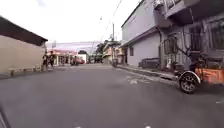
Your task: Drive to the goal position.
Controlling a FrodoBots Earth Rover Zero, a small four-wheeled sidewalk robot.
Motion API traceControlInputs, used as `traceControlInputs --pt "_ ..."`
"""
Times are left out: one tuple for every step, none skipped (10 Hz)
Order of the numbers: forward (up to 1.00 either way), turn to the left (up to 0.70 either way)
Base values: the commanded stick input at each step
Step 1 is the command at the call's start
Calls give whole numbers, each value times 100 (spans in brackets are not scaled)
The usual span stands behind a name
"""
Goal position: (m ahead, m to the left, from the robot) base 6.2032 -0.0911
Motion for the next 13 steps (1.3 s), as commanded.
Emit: traceControlInputs --pt "100 2" --pt "100 2" --pt "100 2" --pt "100 2" --pt "100 2" --pt "100 14" --pt "100 33" --pt "100 24" --pt "100 6" --pt "100 0" --pt "100 0" --pt "100 0" --pt "100 0"
